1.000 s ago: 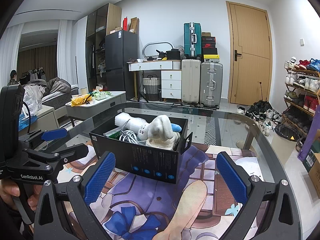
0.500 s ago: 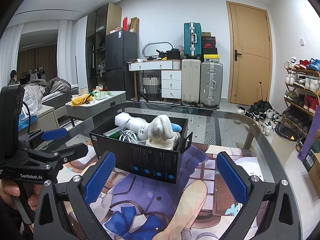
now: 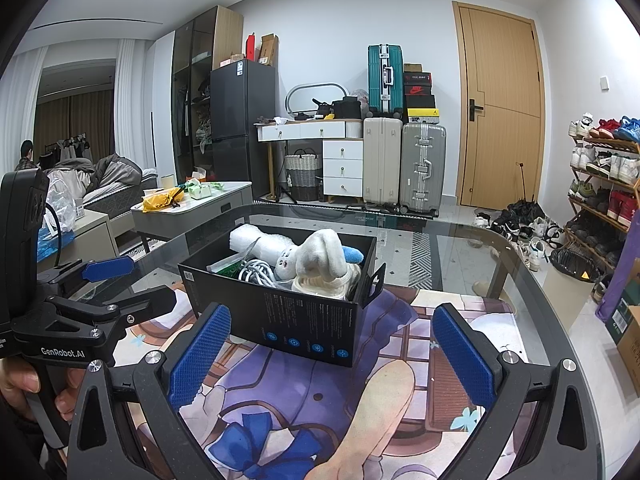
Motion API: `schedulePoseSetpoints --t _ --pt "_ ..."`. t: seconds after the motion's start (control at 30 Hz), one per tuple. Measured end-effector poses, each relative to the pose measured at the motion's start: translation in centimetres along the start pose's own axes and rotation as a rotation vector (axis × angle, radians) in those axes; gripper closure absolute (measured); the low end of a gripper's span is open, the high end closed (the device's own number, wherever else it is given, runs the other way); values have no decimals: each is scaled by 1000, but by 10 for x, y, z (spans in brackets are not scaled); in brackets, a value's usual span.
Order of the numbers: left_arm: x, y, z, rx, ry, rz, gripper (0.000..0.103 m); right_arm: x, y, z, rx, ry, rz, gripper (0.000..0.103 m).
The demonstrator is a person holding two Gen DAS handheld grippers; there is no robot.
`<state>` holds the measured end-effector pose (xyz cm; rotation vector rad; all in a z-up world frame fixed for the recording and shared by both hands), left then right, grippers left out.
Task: Organize soft objects
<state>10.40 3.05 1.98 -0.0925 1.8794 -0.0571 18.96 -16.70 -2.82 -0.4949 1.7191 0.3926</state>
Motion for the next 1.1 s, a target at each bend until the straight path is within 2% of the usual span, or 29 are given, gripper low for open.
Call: schedulePoseSetpoints --t 1.1 --pt "4 3 1 -3 -3 3 0 -1 0 0 0 2 1 0"
Point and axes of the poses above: each gripper's, at about its wrist camera, not at the fingertips, and z roughly the way its jaws point, y to its left, x to its underside, the point moved 2 cm from there along z, roughly the way its jaws point, and after that the axes turned 11 degrees about -y, right-handed, at the moved point
